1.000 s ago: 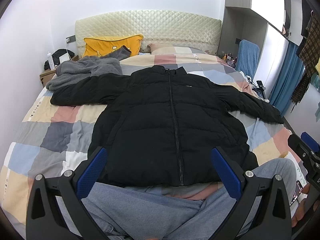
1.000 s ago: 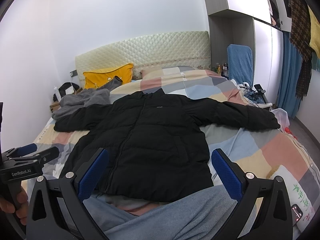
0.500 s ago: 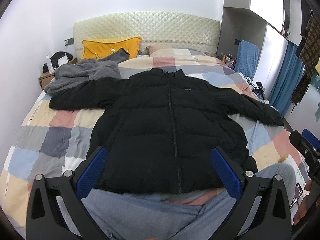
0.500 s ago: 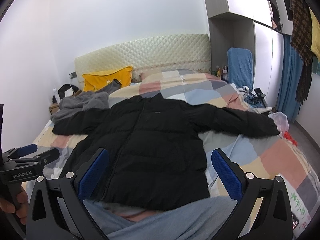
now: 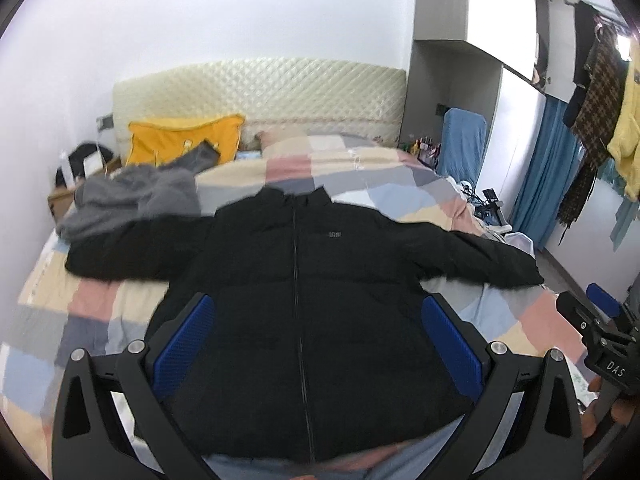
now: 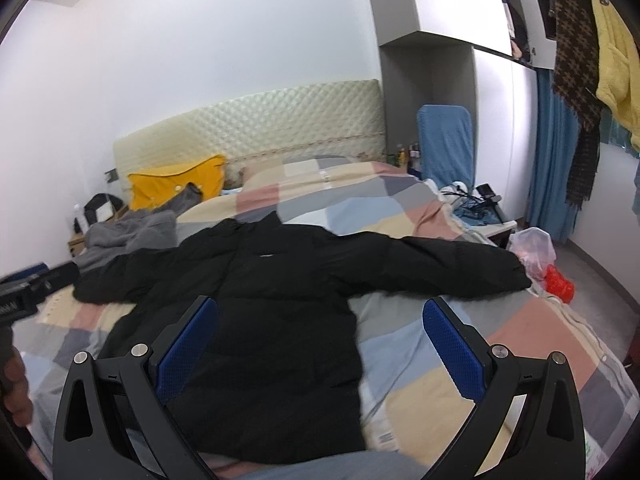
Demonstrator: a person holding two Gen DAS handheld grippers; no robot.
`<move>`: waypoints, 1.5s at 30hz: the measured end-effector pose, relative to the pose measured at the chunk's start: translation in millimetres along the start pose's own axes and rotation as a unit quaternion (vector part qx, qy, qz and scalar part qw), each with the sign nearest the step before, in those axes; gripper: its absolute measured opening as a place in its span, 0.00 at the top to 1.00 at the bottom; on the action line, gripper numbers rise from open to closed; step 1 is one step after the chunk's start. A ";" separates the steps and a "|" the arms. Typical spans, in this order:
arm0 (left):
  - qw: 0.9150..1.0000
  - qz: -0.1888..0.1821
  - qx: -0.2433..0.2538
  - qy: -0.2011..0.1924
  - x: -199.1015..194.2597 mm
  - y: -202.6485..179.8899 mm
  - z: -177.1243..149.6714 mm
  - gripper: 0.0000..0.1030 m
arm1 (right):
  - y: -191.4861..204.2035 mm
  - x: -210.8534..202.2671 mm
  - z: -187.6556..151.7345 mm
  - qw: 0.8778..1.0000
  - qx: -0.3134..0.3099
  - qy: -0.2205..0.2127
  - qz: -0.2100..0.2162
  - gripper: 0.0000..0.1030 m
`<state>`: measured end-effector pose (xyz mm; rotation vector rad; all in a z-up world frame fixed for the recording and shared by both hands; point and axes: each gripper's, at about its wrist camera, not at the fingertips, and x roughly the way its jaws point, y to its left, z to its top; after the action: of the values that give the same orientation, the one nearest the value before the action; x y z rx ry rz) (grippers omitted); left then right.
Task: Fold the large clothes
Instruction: 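Move the right tool down to the cuff of the nearest jacket sleeve, then close the right tool on the sleeve cuff and lift it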
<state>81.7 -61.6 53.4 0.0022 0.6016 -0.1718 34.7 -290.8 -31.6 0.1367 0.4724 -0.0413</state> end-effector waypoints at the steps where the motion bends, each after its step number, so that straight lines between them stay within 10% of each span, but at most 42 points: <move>1: 1.000 0.002 0.007 -0.003 6.1 -3.2 4.5 0.00 | -5.4 5.2 2.0 1.000 0.001 0.000 -0.003 0.00; 26: 1.000 -0.016 -0.011 -0.002 91.8 6.1 25.7 0.00 | -169.1 136.2 -1.0 0.988 0.144 -0.024 -0.055 0.00; 45: 0.995 0.011 -0.041 0.085 173.5 66.2 -34.7 0.00 | -322.7 256.3 -92.1 0.899 0.435 0.041 -0.019 0.39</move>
<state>213.6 -22.3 -76.1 -0.0571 0.7775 -0.1254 198.3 -599.4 -269.0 1.0158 0.5148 -0.2870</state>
